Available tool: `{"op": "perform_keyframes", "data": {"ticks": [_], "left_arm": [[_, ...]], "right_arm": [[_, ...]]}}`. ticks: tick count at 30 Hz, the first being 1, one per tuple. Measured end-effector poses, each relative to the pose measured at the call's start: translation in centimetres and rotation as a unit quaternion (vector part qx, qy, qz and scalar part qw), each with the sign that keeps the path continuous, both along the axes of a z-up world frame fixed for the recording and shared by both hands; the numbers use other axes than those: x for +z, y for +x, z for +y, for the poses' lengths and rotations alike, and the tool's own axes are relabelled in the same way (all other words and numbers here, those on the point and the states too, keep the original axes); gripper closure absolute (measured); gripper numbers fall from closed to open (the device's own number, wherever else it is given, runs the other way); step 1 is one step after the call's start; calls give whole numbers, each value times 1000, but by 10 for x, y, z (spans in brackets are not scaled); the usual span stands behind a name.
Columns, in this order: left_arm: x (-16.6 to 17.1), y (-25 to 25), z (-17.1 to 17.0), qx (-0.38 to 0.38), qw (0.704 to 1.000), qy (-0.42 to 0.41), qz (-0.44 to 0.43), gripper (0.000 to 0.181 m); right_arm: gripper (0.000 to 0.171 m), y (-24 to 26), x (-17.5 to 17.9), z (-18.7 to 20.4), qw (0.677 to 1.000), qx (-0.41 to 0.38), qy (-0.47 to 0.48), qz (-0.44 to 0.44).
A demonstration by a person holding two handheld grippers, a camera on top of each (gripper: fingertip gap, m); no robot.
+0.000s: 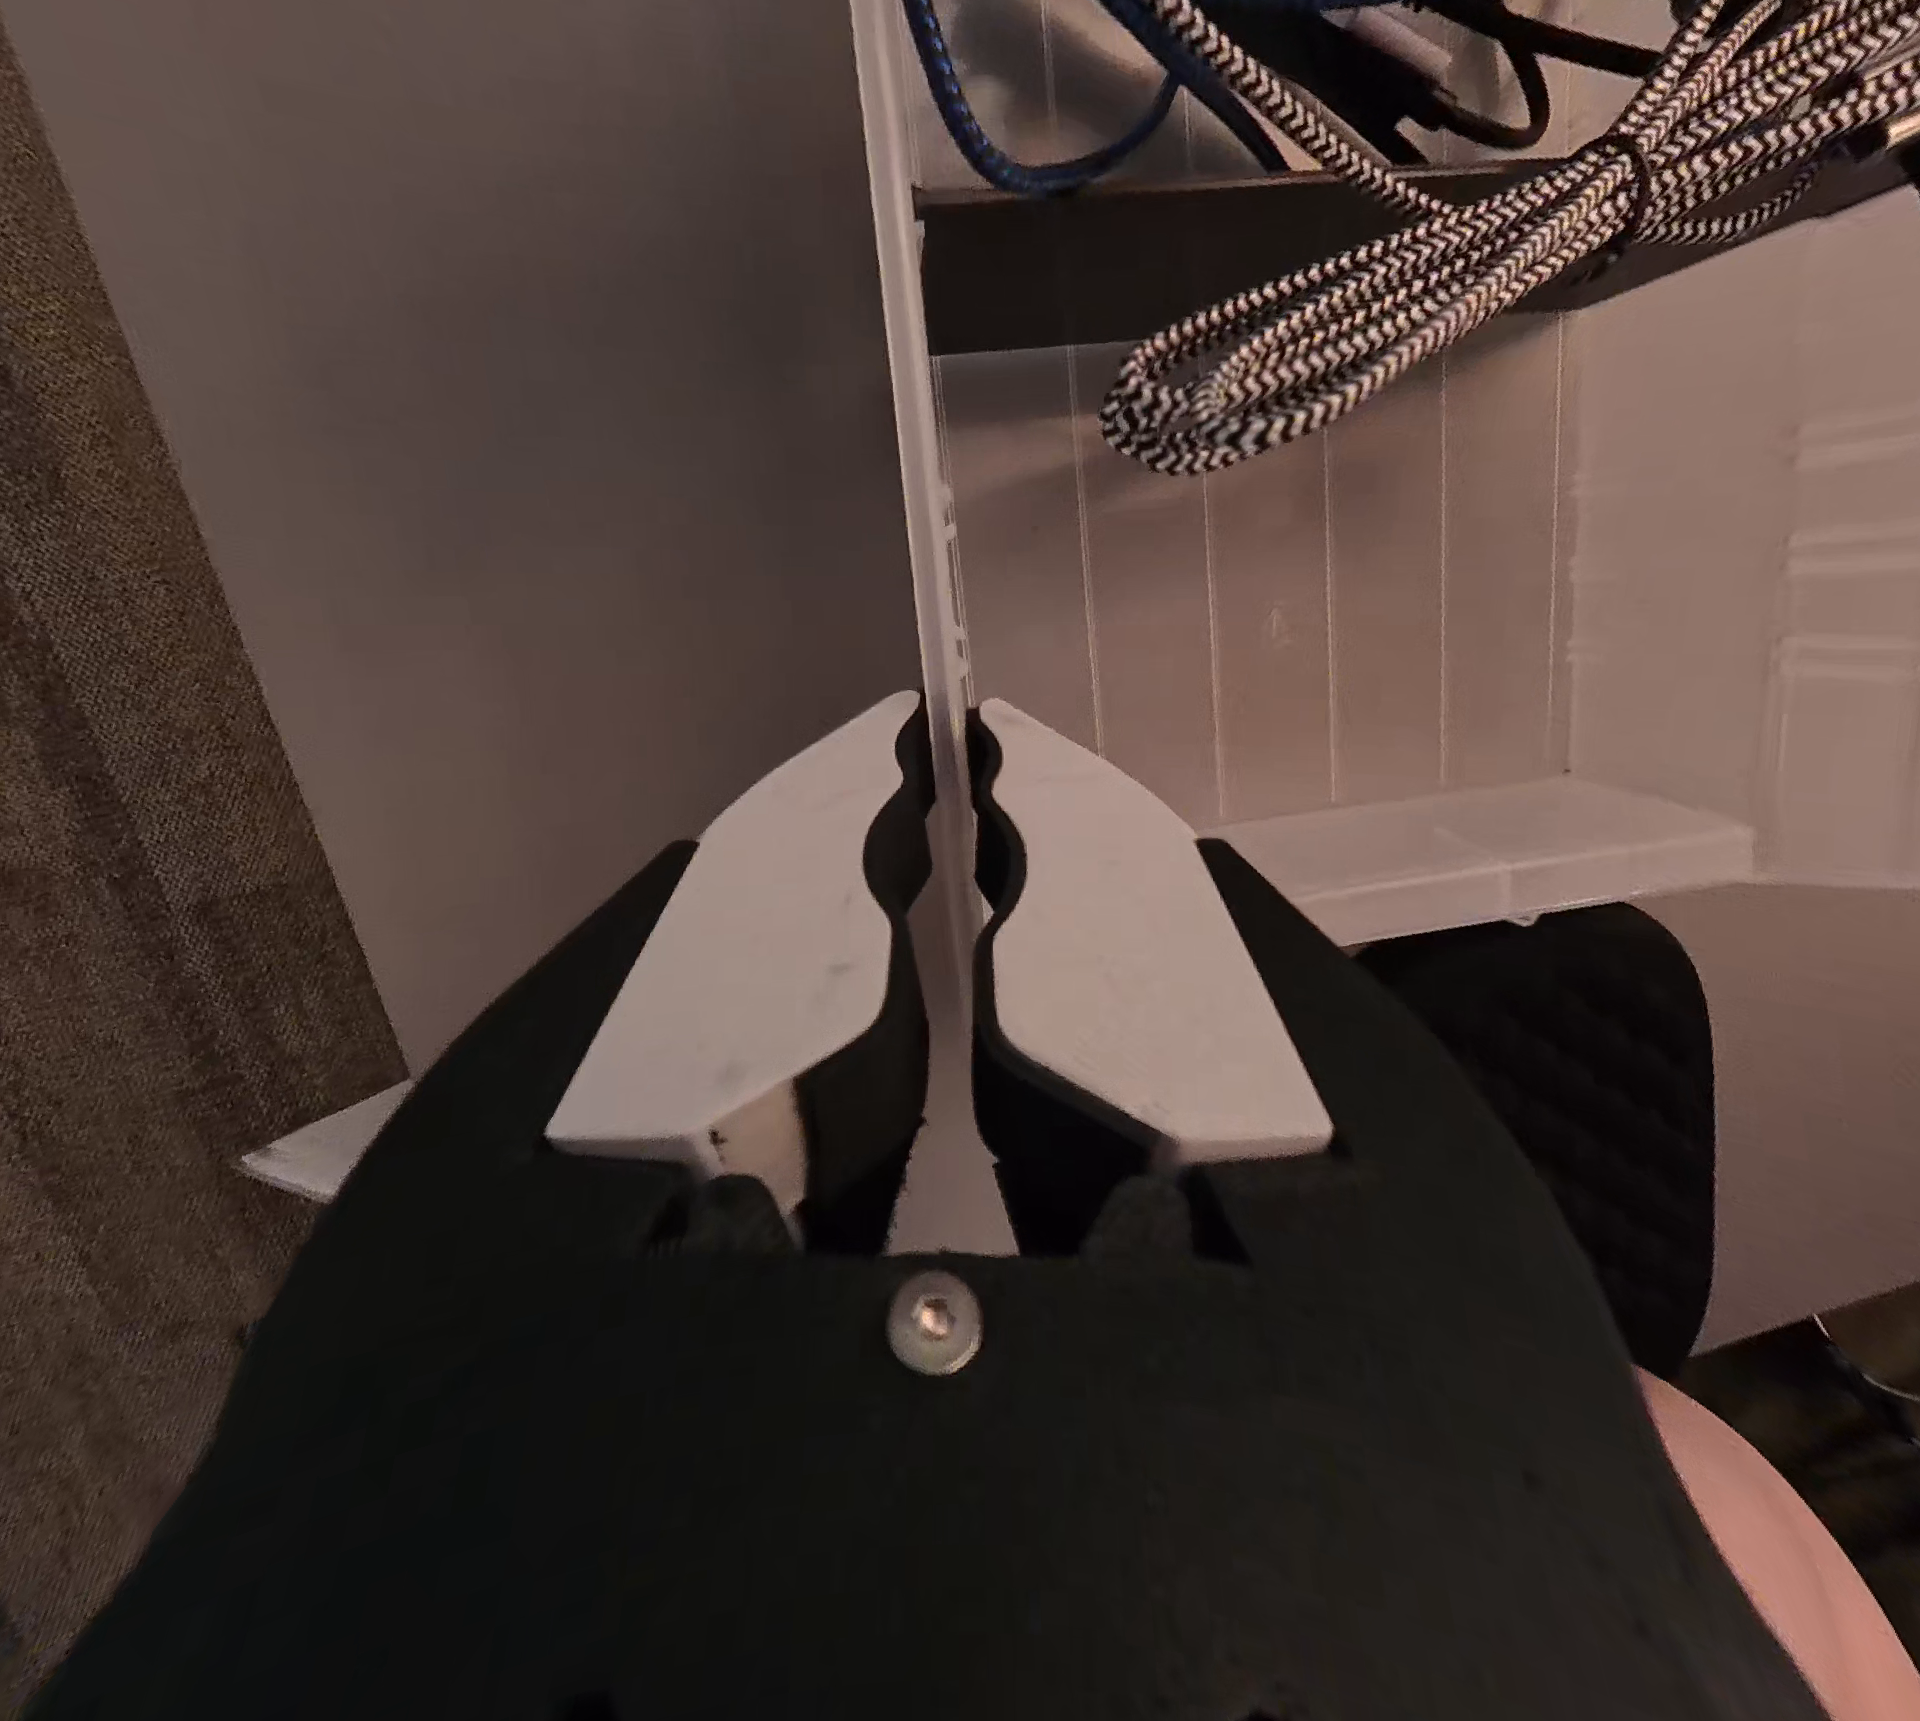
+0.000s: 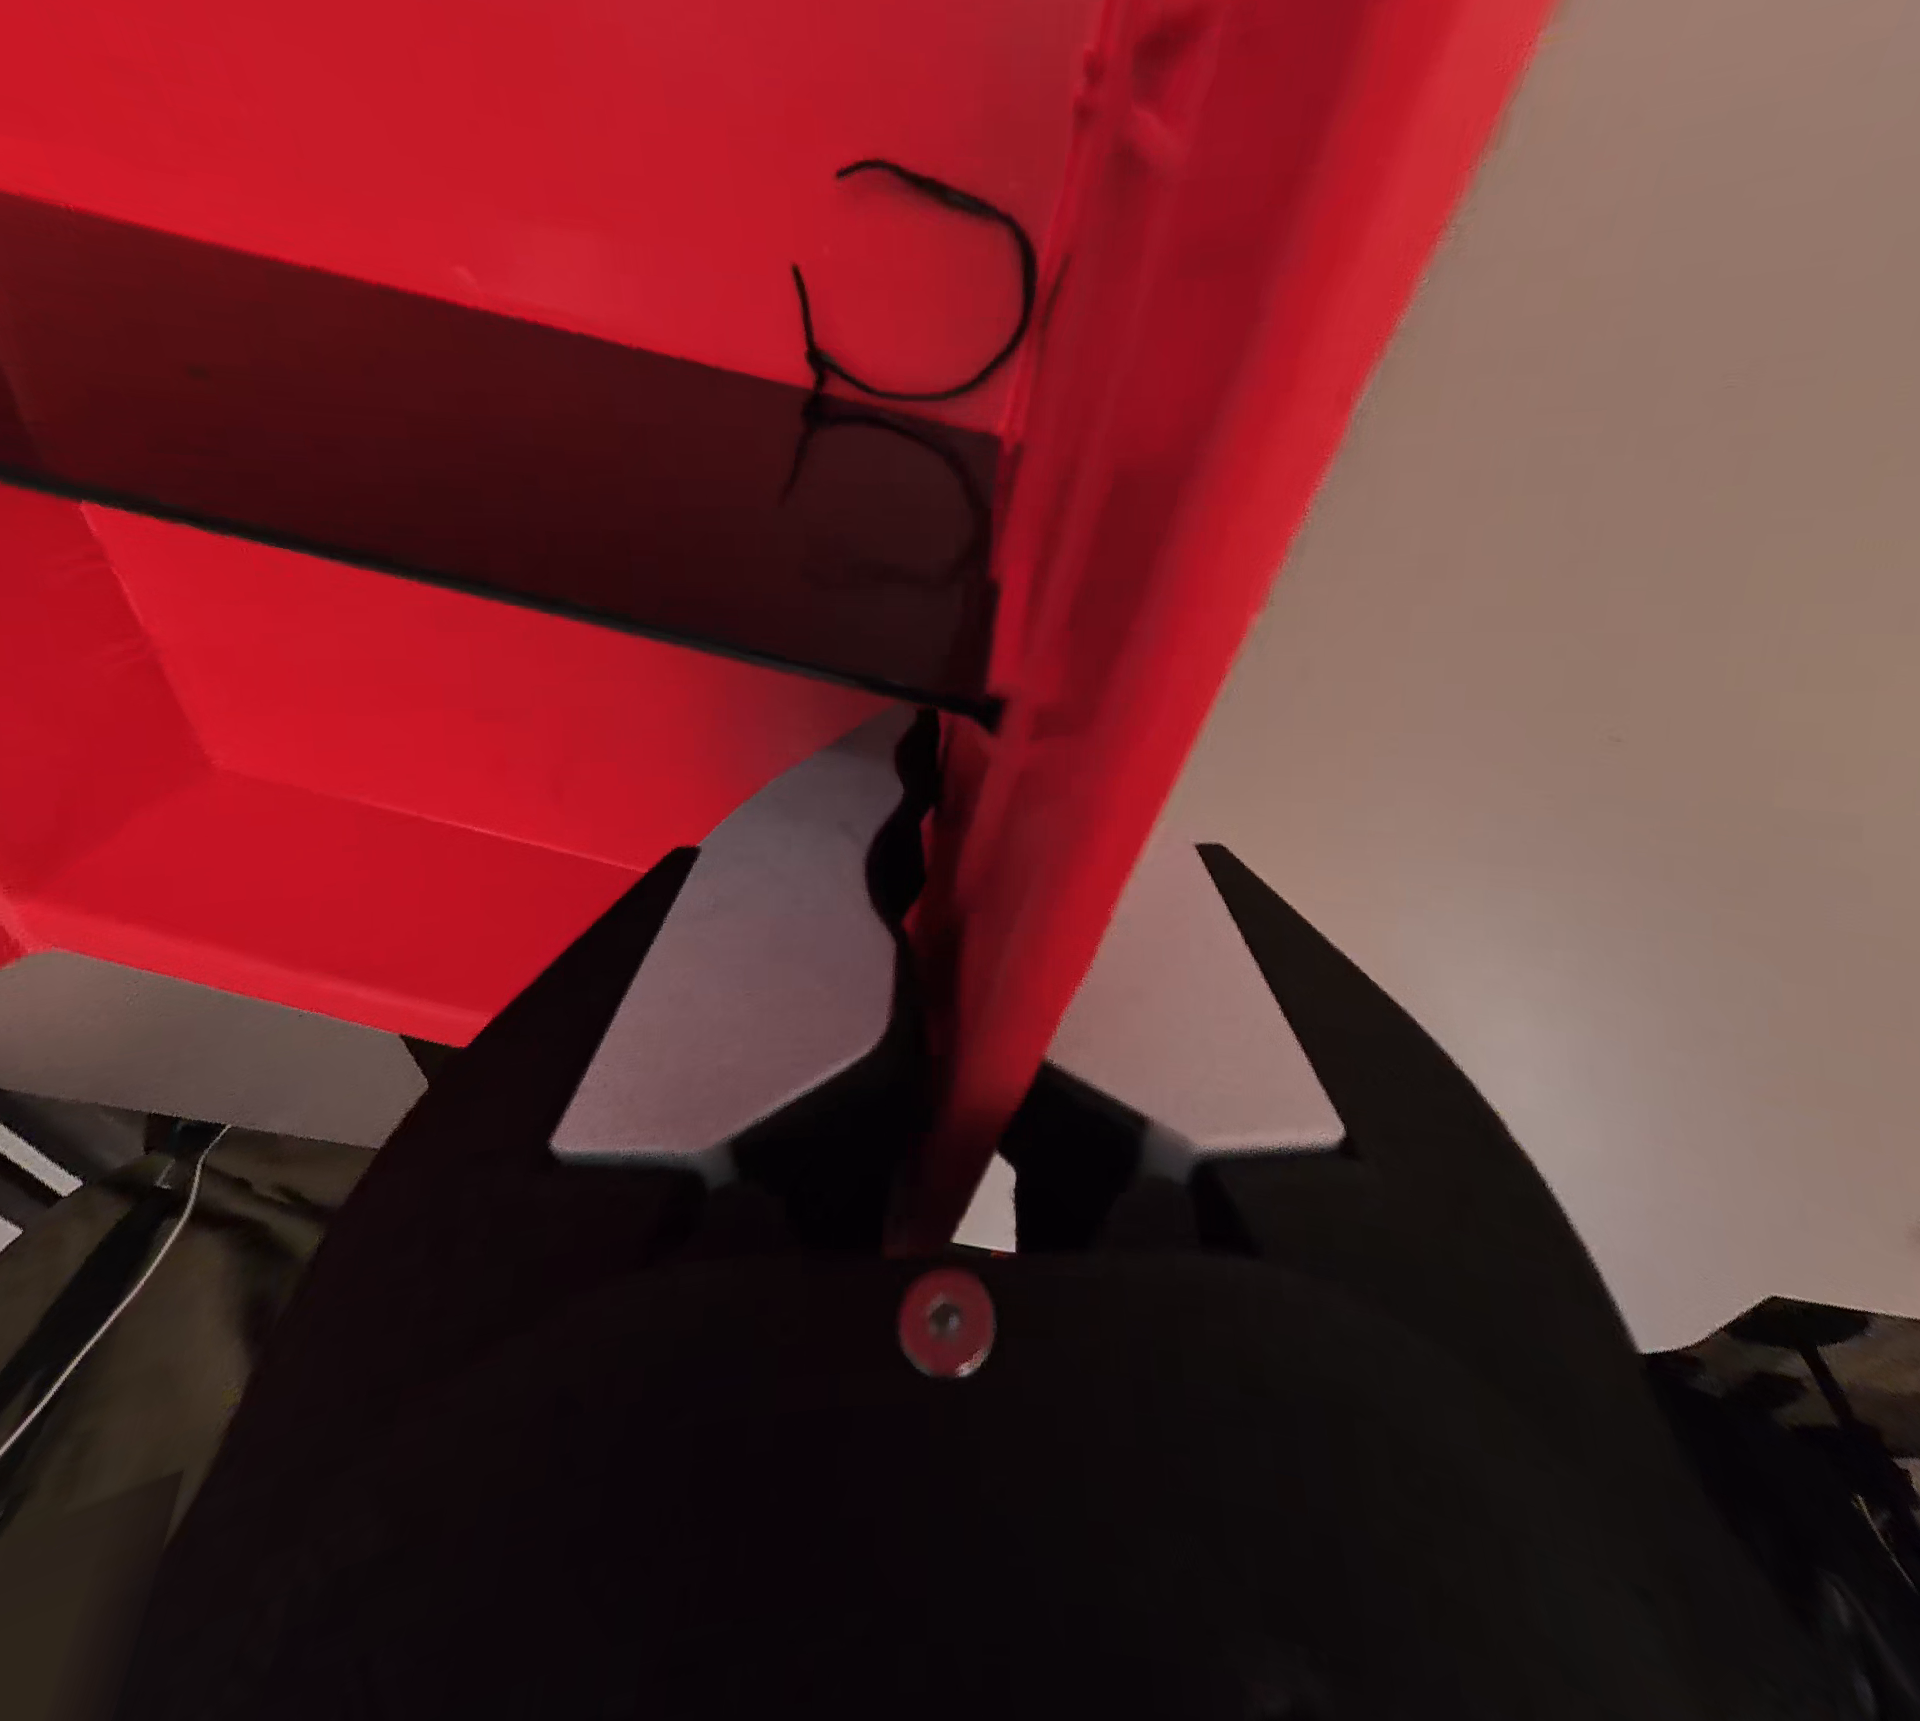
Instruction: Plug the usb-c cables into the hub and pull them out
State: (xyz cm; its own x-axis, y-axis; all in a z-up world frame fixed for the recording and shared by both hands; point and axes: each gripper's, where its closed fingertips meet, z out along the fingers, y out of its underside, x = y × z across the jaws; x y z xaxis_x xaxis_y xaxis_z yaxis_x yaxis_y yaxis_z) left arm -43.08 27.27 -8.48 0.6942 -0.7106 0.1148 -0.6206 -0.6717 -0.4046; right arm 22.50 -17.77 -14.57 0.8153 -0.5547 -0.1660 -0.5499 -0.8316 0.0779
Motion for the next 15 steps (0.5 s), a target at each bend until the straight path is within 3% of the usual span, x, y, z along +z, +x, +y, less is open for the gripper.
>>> {"op": "perform_keyframes", "data": {"ticks": [6,8,11,15], "left_arm": [[1,-2,-10,23,999,-36,-19,177],[10,-5,-10,52,997,-47,-43,168],[44,-1,-1,72,990,-2,-119,161],[120,26,10,47,959,140,-243,149]], "right_arm": [[165,3,0,3,1000,4,13,-14],[161,4,2,6,999,5,33,-23],[141,11,11,9,997,1,61,-47],[134,26,52,22,984,-17,135,-114]]}}
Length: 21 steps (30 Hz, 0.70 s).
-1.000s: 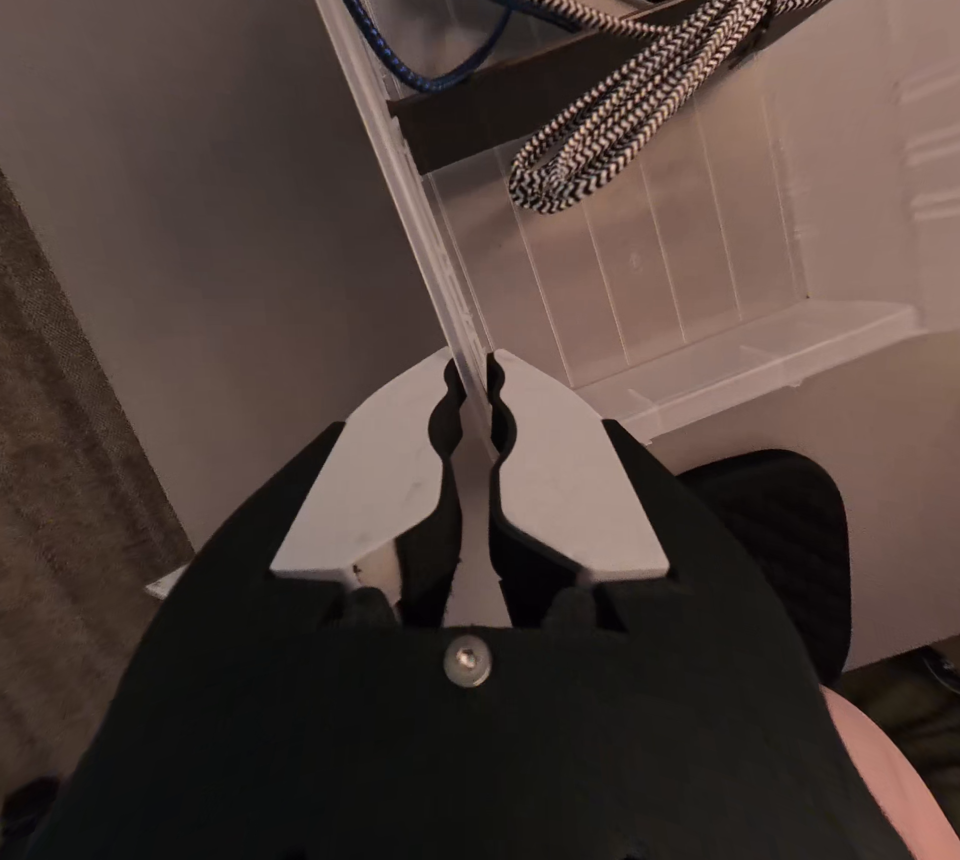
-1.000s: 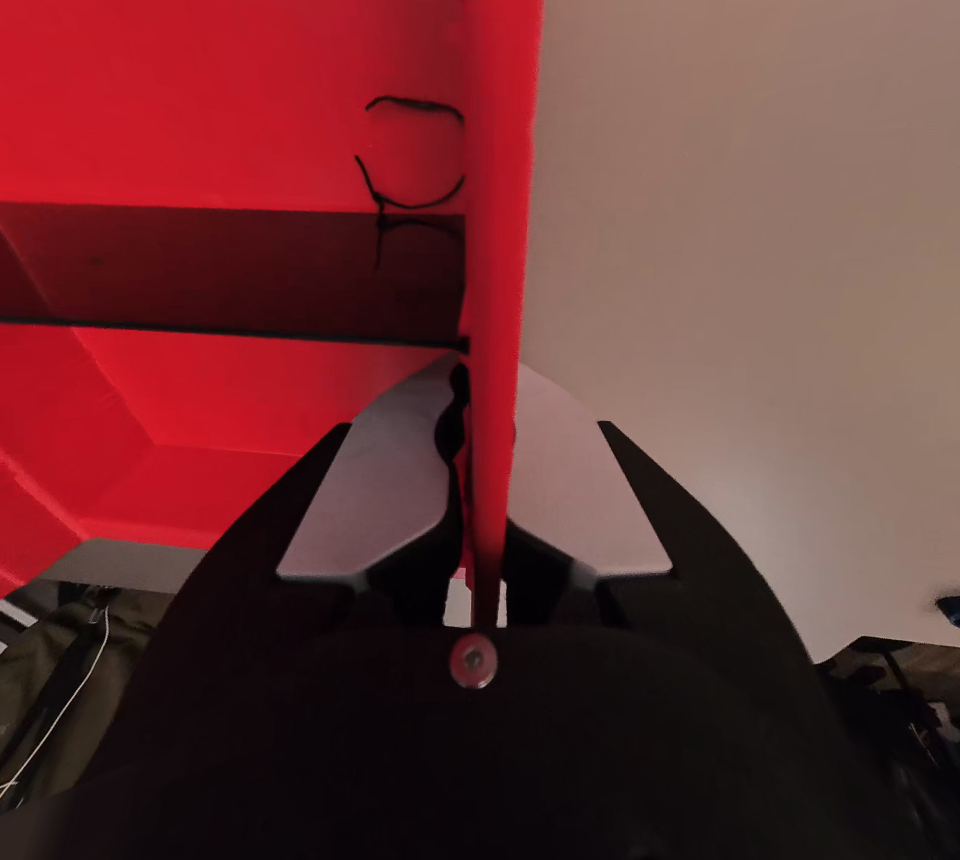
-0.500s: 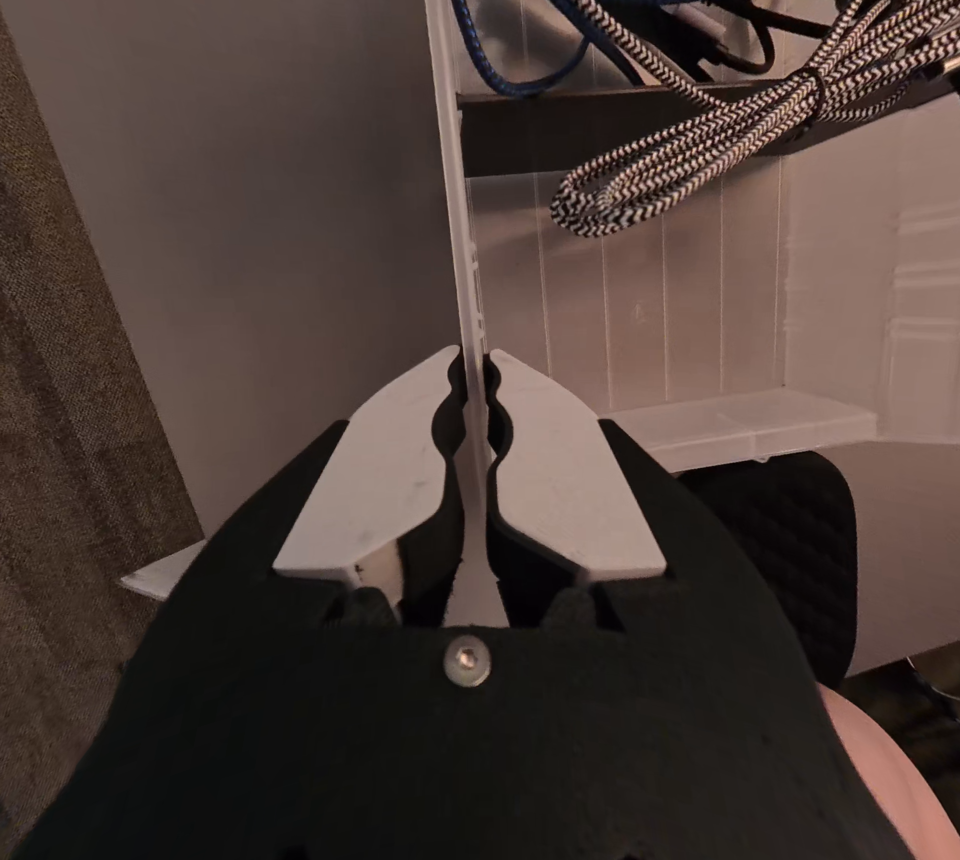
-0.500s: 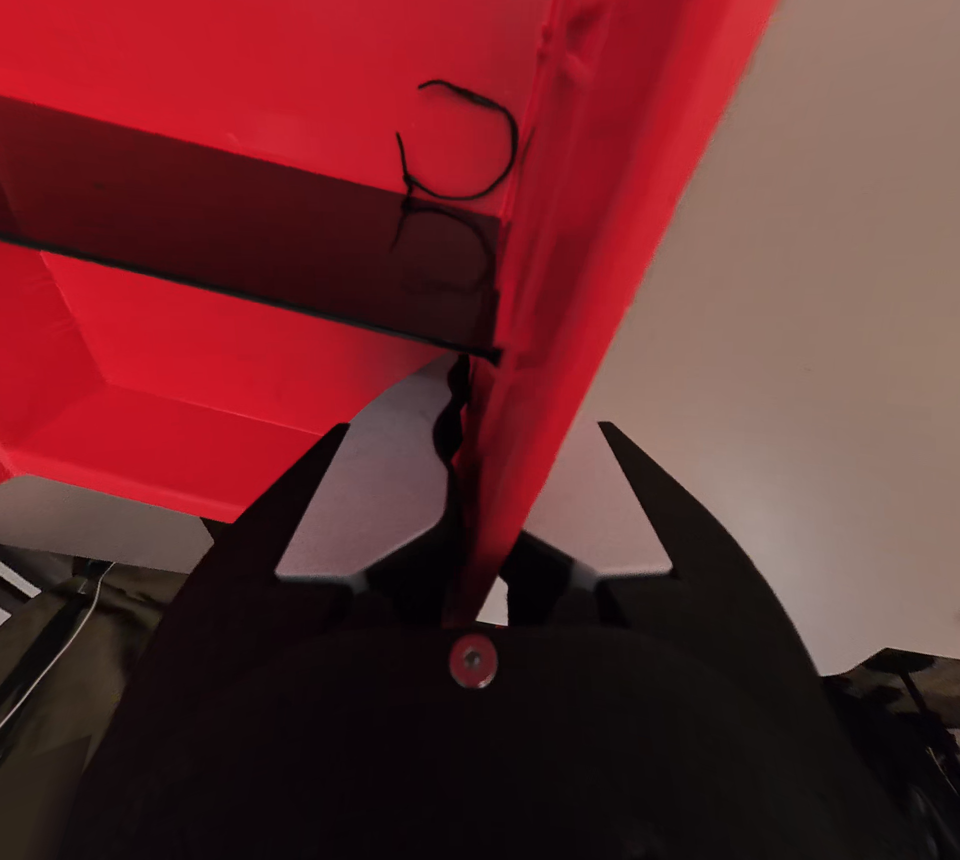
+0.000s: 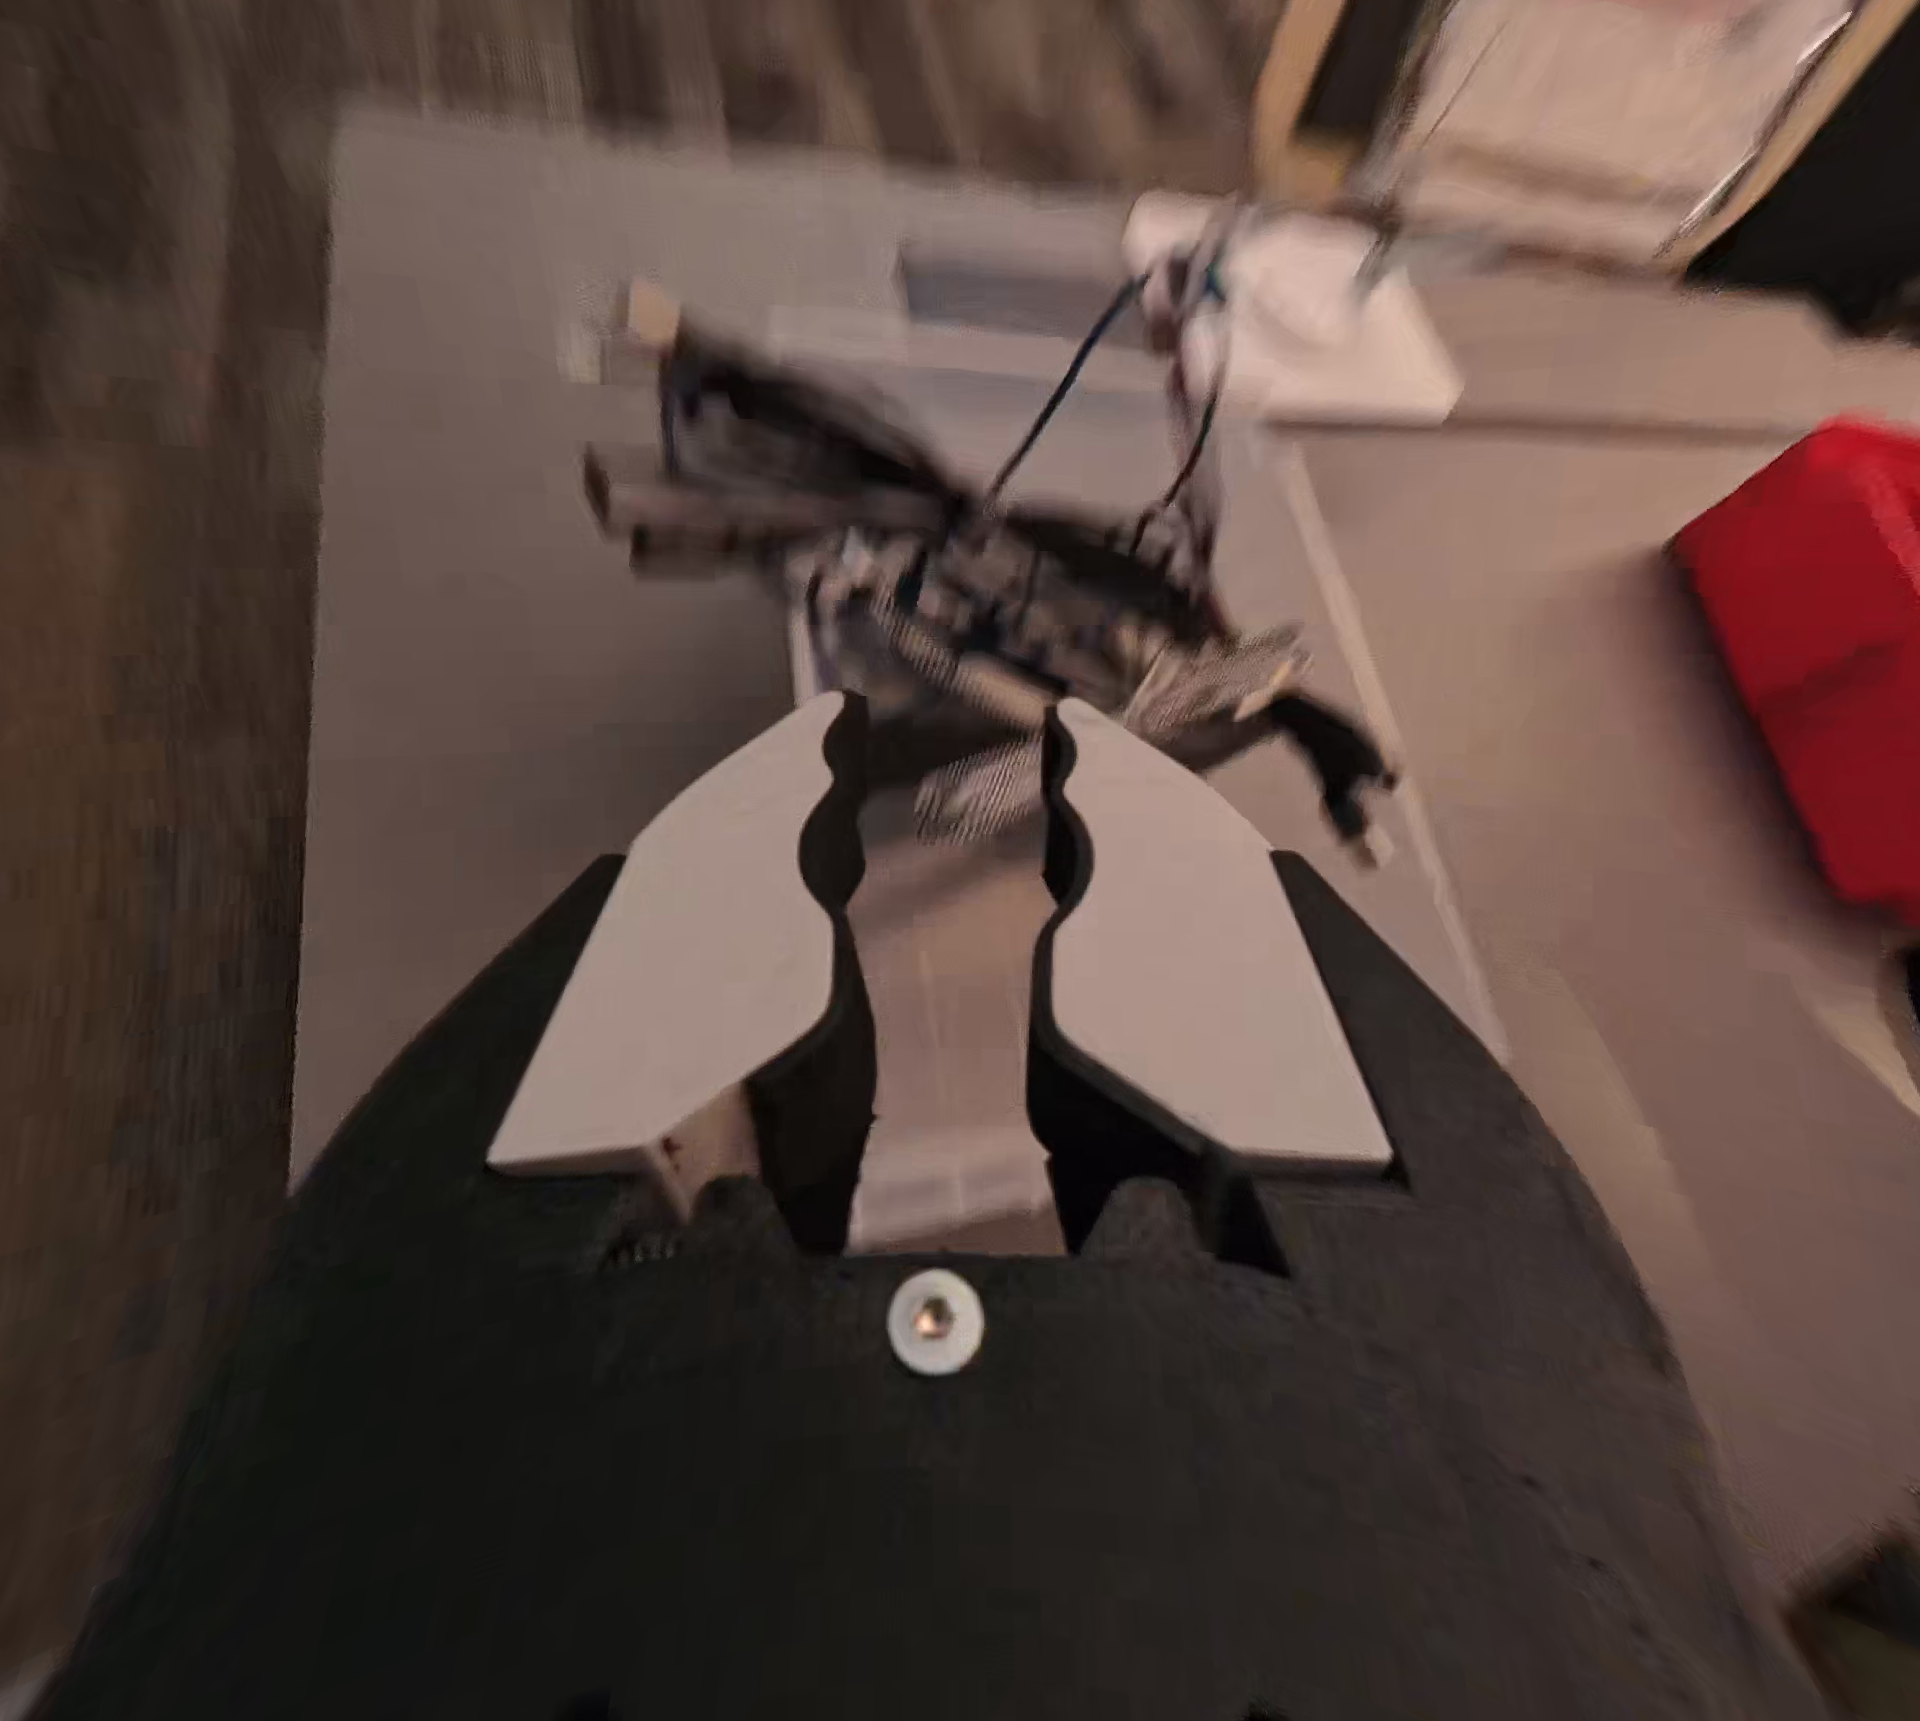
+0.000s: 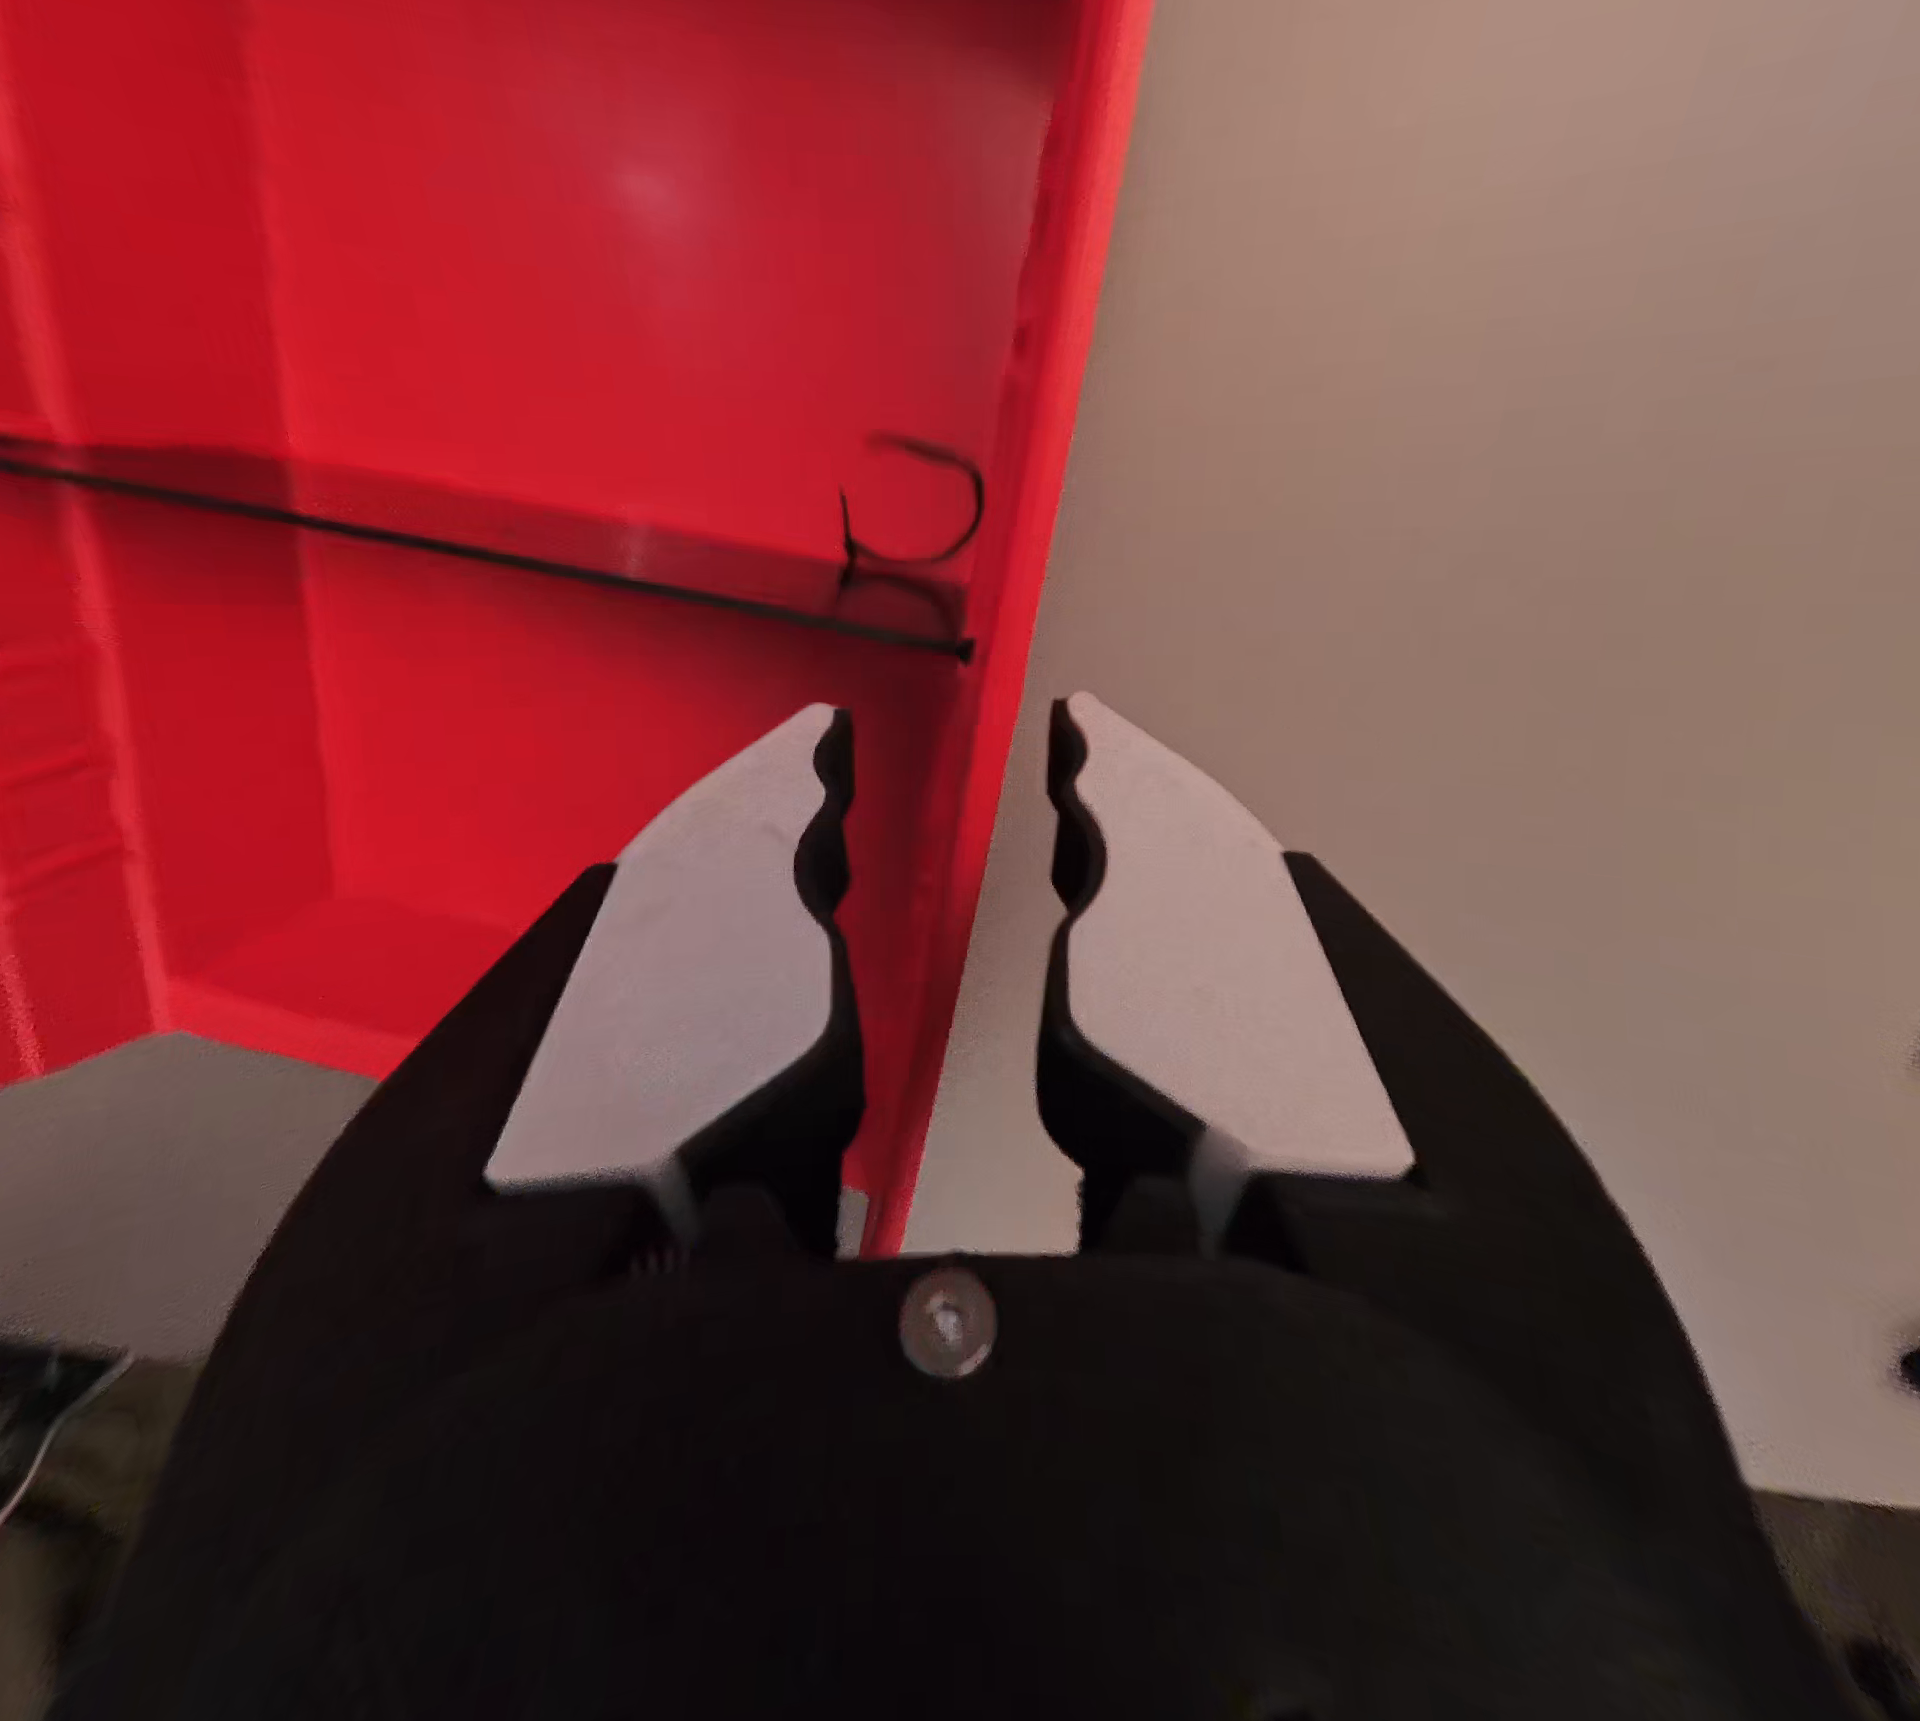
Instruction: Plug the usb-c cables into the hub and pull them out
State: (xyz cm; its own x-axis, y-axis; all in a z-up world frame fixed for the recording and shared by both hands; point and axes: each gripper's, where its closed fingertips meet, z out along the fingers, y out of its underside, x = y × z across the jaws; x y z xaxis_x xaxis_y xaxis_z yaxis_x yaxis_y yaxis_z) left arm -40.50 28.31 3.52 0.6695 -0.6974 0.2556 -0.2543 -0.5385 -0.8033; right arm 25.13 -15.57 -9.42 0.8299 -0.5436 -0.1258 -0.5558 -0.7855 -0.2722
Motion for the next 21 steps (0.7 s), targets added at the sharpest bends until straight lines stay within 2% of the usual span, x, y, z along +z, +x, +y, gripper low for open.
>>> {"op": "perform_keyframes", "data": {"ticks": [3,5,7,9,11,13,14,16,19,21], "left_arm": [[57,27,-1,-9,987,134,-85,133],[67,39,-1,9,978,185,-95,117],[61,43,6,46,974,210,-70,115],[44,37,19,86,979,185,-22,114],[28,30,30,109,982,155,1,114],[12,20,43,135,984,120,-9,114],[4,14,51,152,983,98,-22,114],[-13,2,68,180,981,46,-62,114],[-26,-1,87,181,972,-18,-151,122],[-36,1,95,176,967,-59,-173,128]], "right_arm": [[134,12,55,23,990,-14,99,-104],[132,9,107,47,960,0,200,-198],[127,-13,165,75,902,42,318,-290],[121,-45,216,94,828,70,408,-378],[118,-81,255,106,754,99,461,-457],[119,-120,281,119,697,137,494,-501],[119,-134,289,126,684,147,501,-510],[119,-160,294,140,678,171,512,-499],[118,-192,283,158,681,210,540,-448],[118,-201,276,167,677,232,543,-439]]}}
